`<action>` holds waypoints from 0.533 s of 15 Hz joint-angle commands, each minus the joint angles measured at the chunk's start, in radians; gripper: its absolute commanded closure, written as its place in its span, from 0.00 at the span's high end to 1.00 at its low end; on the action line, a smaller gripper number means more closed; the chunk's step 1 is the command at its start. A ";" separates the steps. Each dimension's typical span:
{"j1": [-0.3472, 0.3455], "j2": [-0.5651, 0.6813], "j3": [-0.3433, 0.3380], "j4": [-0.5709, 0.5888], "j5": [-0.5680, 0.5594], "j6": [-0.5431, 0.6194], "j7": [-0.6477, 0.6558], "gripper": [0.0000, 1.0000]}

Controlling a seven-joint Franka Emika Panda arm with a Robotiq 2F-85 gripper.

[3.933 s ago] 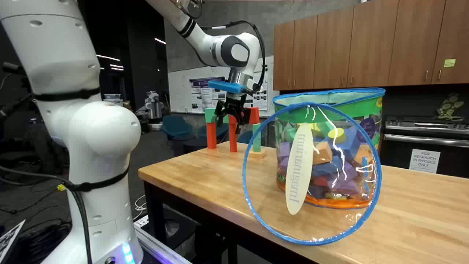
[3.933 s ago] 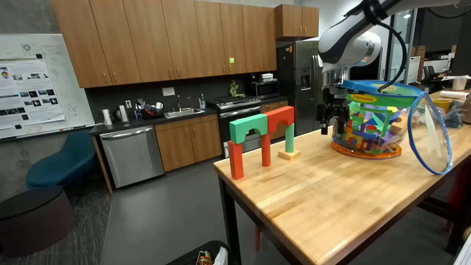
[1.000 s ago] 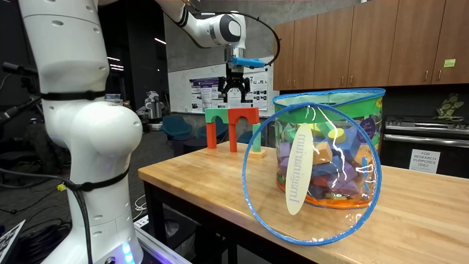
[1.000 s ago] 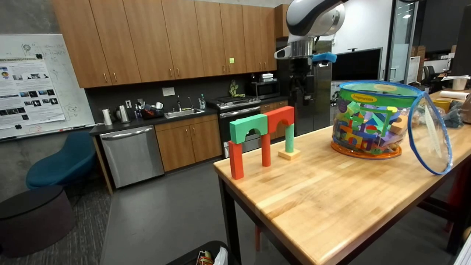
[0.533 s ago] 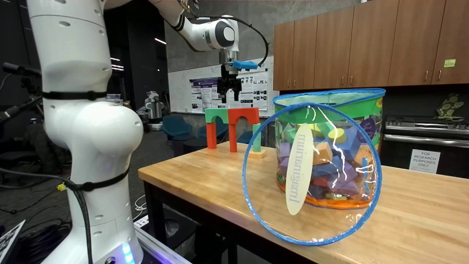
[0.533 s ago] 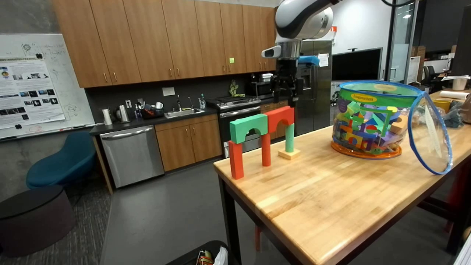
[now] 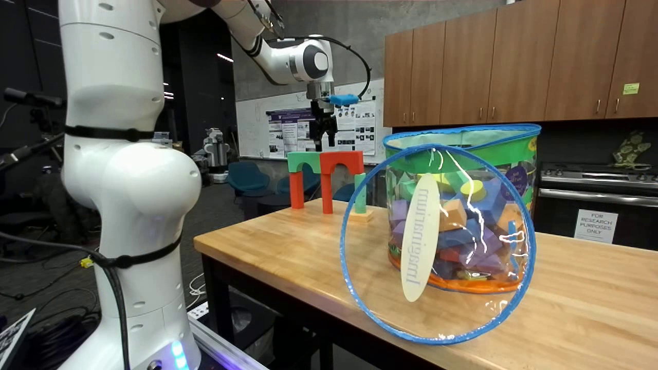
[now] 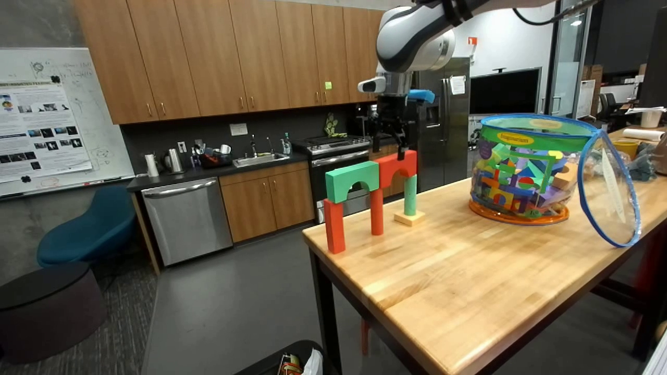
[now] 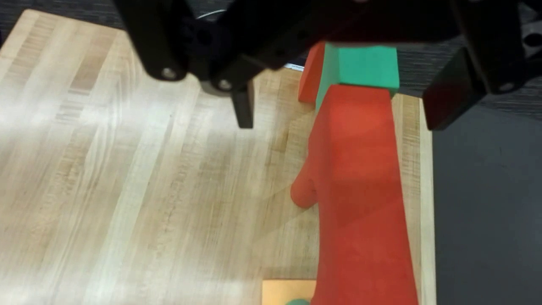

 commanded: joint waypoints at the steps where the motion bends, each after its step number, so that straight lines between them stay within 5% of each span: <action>1: -0.014 0.049 0.005 0.047 -0.051 0.034 -0.020 1.00; 5: -0.026 0.088 0.004 0.076 -0.082 0.040 -0.013 0.96; 6: -0.029 0.095 0.004 0.082 -0.083 0.036 -0.010 0.73; 8: -0.034 0.105 0.004 0.086 -0.084 0.035 -0.012 0.71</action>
